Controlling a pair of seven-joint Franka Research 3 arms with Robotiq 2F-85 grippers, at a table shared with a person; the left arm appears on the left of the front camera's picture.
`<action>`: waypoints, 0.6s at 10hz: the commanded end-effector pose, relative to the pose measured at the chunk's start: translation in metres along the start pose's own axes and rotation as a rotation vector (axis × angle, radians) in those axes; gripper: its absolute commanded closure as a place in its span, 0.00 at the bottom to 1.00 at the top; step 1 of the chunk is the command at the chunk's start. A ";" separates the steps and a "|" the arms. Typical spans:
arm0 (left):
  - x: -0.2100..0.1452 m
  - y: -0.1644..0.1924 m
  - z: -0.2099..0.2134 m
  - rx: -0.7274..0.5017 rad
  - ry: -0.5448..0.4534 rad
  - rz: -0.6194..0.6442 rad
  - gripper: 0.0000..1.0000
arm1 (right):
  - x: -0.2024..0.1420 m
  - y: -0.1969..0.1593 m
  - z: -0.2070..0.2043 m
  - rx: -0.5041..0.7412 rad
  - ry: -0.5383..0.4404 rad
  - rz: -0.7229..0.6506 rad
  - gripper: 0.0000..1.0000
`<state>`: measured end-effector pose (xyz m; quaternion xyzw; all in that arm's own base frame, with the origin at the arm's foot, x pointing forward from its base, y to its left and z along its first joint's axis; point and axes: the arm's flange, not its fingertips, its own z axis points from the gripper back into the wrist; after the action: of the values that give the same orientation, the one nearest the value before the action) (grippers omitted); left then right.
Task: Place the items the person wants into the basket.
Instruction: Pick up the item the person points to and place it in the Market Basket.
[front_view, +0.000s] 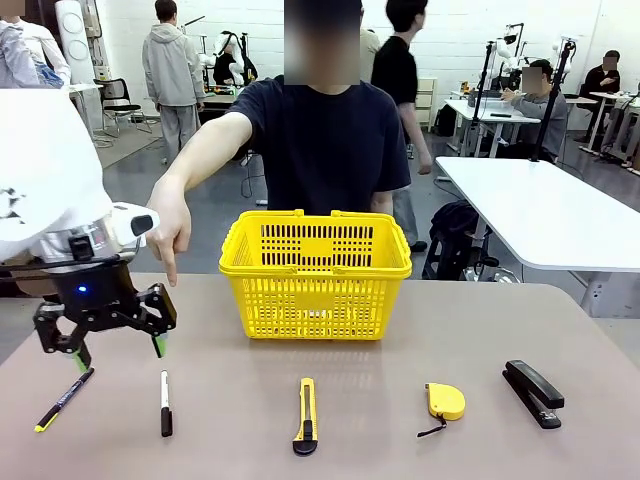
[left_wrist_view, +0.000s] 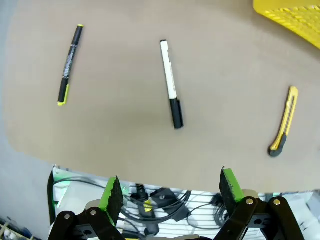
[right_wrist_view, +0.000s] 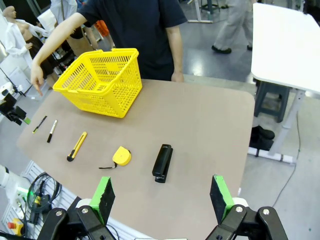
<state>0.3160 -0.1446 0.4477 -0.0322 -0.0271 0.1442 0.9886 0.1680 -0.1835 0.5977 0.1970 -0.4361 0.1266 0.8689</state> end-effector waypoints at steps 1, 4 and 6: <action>0.008 -0.006 -0.038 0.011 -0.038 0.056 0.00 | -0.001 -0.001 -0.001 0.001 -0.002 -0.001 0.00; 0.024 -0.009 -0.075 0.063 -0.087 0.049 0.00 | -0.001 -0.001 -0.001 0.001 -0.002 -0.001 0.00; 0.034 -0.010 -0.095 0.113 -0.100 0.056 0.00 | -0.001 -0.001 -0.001 0.001 -0.002 -0.001 0.00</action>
<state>0.3649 -0.1522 0.3766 0.0057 -0.0483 0.1536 0.9869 0.1679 -0.1836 0.5978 0.1969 -0.4362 0.1265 0.8689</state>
